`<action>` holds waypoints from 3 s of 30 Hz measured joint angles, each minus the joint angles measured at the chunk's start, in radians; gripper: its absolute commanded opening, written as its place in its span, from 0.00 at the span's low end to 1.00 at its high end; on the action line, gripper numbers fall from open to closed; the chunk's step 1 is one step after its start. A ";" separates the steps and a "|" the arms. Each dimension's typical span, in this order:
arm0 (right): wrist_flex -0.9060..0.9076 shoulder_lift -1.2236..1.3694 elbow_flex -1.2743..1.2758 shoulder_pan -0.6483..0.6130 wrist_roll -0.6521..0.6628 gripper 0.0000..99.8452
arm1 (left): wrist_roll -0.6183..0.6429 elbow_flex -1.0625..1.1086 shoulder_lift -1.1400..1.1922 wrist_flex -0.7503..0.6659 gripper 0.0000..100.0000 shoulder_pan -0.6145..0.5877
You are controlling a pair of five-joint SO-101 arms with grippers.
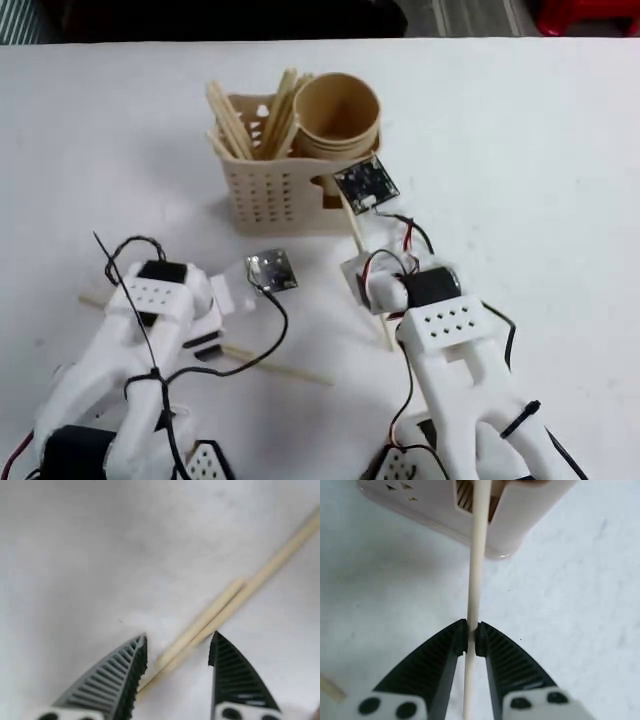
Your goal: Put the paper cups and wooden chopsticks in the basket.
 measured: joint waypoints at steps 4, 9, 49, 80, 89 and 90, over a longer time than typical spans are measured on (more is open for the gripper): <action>0.000 0.000 0.000 0.000 0.000 0.02 | -0.035 0.023 0.000 -0.018 0.15 0.000; 0.000 0.000 0.000 0.000 0.000 0.02 | -0.044 0.035 0.000 -0.043 0.15 0.021; 0.000 0.000 0.000 0.000 0.000 0.02 | -0.049 -0.252 0.384 0.150 0.02 0.120; 0.117 -0.190 0.000 -0.066 0.000 0.02 | -0.046 -0.210 -0.399 0.565 0.02 0.074; 0.180 -0.374 0.000 -0.084 0.000 0.02 | -0.046 -0.388 -0.468 0.611 0.02 -0.094; 0.189 -0.379 0.000 -0.086 0.000 0.02 | -0.046 -0.411 -0.470 0.626 0.02 -0.097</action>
